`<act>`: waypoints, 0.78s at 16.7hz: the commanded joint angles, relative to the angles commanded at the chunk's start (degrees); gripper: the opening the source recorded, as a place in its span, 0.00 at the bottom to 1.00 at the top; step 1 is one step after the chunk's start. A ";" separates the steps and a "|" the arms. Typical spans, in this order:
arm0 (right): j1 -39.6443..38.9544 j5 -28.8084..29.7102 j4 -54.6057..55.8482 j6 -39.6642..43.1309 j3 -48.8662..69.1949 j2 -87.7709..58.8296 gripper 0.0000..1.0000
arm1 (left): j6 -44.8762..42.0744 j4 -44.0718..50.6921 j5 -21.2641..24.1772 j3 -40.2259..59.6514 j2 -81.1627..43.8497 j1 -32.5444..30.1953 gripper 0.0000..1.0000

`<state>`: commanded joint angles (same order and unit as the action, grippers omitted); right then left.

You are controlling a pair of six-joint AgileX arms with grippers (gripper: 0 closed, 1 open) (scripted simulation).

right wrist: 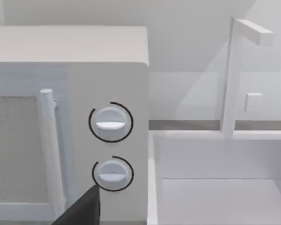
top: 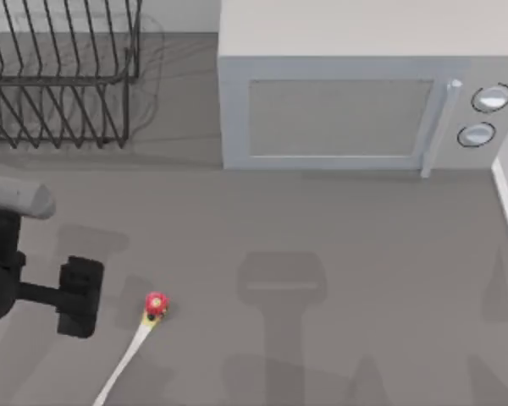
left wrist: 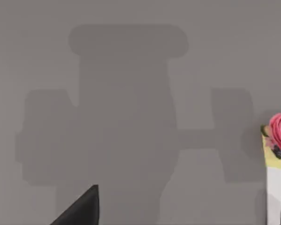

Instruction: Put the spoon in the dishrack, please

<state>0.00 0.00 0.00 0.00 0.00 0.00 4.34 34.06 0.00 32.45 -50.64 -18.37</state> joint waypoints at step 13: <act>0.00 0.00 0.00 0.00 0.00 0.00 1.00 | 3.19 25.18 -0.05 25.00 -37.28 -13.89 1.00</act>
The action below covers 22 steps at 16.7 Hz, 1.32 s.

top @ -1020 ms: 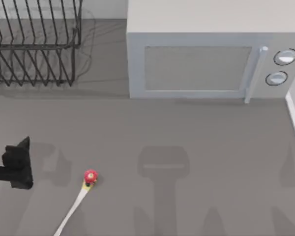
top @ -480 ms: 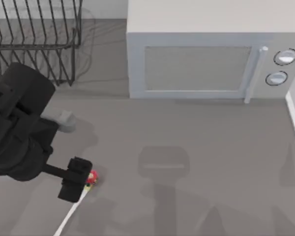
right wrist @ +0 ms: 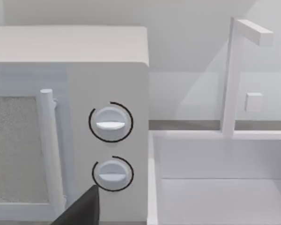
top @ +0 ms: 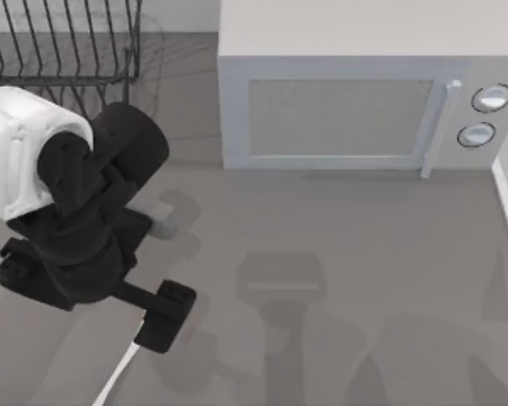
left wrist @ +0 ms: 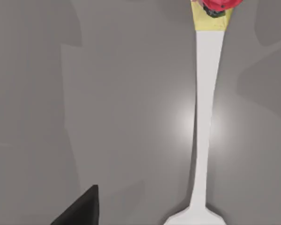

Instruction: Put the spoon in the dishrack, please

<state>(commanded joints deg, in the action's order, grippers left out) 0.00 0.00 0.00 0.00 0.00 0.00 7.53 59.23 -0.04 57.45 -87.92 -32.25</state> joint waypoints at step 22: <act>0.00 0.00 0.00 0.00 0.00 0.00 1.00 | -0.39 -25.21 0.02 -13.29 -11.92 0.20 0.85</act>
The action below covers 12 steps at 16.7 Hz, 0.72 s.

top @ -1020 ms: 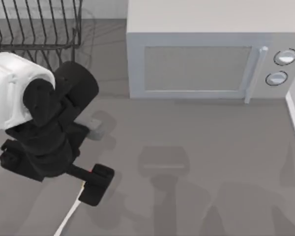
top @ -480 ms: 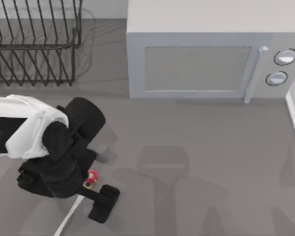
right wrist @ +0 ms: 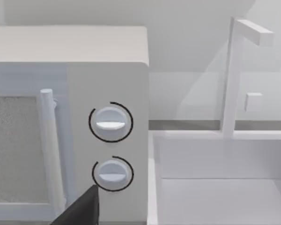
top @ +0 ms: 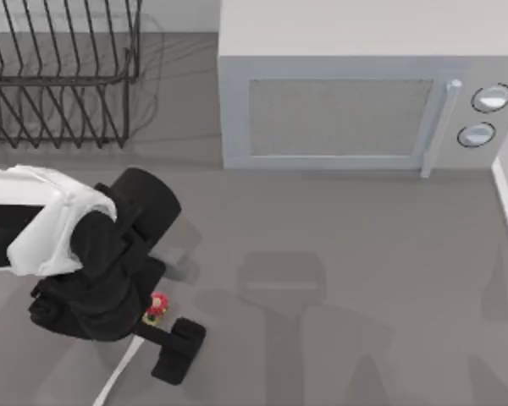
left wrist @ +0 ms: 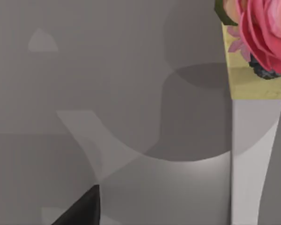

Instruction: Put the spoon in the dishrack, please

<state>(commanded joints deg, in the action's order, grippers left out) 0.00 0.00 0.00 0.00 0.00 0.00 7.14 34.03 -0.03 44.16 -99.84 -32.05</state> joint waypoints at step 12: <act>0.00 0.00 0.00 0.00 0.00 0.00 1.00 | 0.00 0.00 0.00 0.00 0.00 0.00 0.00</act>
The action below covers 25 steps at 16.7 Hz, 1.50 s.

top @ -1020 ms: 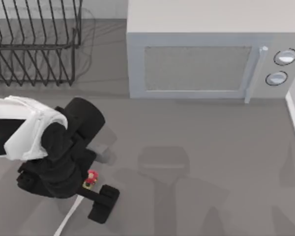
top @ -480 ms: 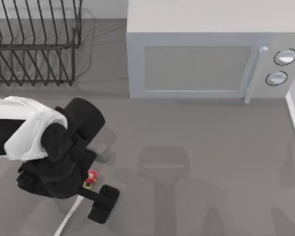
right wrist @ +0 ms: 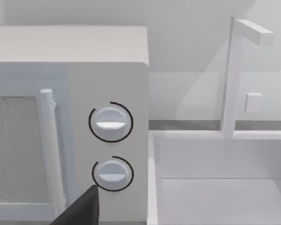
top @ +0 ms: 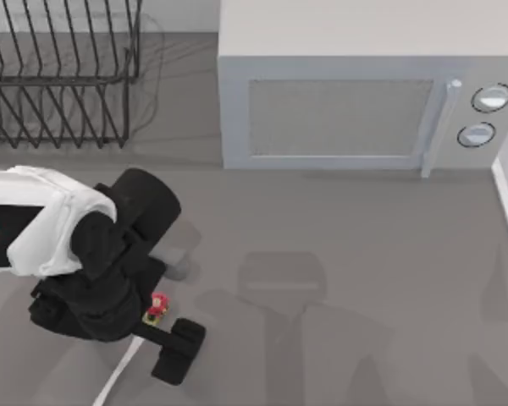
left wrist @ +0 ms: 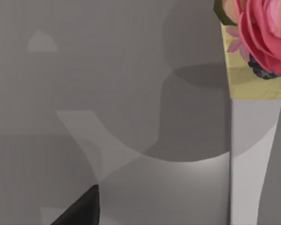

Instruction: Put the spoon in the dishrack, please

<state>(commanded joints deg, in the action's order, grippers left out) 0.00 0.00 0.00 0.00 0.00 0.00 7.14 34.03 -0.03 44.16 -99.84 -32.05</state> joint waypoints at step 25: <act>0.00 0.00 0.00 0.00 0.00 0.00 1.00 | 0.85 50.72 -0.28 38.95 13.48 -0.66 0.00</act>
<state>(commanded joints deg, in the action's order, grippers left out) 0.00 0.00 0.00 0.00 0.00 0.00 7.98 84.74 -0.30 83.11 -86.36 -32.72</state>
